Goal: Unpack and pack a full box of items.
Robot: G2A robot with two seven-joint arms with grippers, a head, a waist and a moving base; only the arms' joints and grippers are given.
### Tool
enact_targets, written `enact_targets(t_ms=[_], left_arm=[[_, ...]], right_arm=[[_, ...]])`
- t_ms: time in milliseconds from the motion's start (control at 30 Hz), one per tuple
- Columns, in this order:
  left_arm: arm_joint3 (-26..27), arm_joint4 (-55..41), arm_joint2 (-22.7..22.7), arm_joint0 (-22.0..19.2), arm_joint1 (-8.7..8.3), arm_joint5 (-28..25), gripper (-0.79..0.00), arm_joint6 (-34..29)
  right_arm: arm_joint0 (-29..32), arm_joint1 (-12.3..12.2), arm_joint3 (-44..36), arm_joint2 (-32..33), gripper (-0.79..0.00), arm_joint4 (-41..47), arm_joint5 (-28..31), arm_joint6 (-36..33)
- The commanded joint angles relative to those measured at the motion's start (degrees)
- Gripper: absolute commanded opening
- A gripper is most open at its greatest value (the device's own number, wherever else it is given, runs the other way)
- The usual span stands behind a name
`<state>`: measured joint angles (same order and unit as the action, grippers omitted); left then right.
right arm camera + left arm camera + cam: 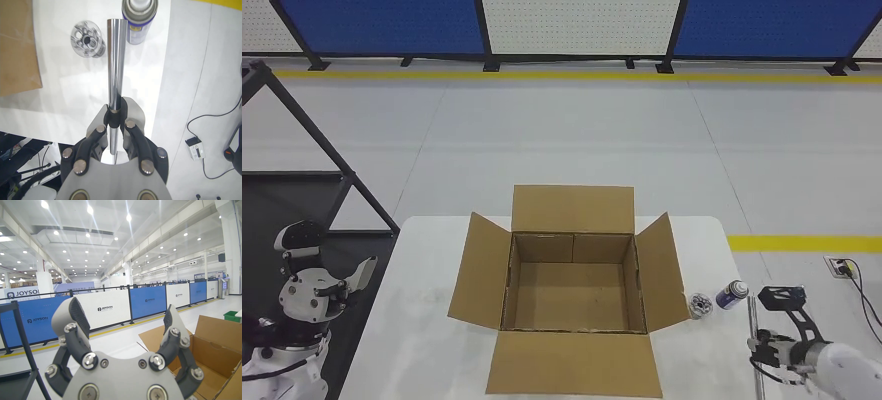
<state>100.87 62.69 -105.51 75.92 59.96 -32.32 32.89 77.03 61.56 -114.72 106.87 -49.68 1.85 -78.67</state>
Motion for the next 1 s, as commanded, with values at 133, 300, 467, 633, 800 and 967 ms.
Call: enact_targets(t_ms=[133,300,467,633,800,967], left_arm=[[0.0,0.0,0.0,0.0,0.0,0.0,0.0,0.0],[0.0,0.0,0.0,0.0,0.0,0.0,0.0,0.0],[0.0,0.0,0.0,0.0,0.0,0.0,0.0,0.0],[0.0,0.0,0.0,0.0,0.0,0.0,0.0,0.0],[0.0,0.0,0.0,0.0,0.0,0.0,0.0,0.0],[0.0,0.0,0.0,0.0,0.0,0.0,0.0,0.0]], right_arm=[[4.4,-0.3,-12.8,5.8,-0.785,4.8,1.2,0.8],[3.3,-0.8,-19.9,6.6,-0.785,6.6,-0.7,-0.9],[3.3,-0.8,-19.9,6.6,-0.785,6.6,-0.7,-0.9],[3.3,-0.8,-19.9,6.6,-0.785,6.6,-0.7,-0.9],[3.3,-0.8,-19.9,6.6,-0.785,6.6,-0.7,-0.9],[3.3,-0.8,-19.9,6.6,-0.785,6.6,-0.7,-0.9]])
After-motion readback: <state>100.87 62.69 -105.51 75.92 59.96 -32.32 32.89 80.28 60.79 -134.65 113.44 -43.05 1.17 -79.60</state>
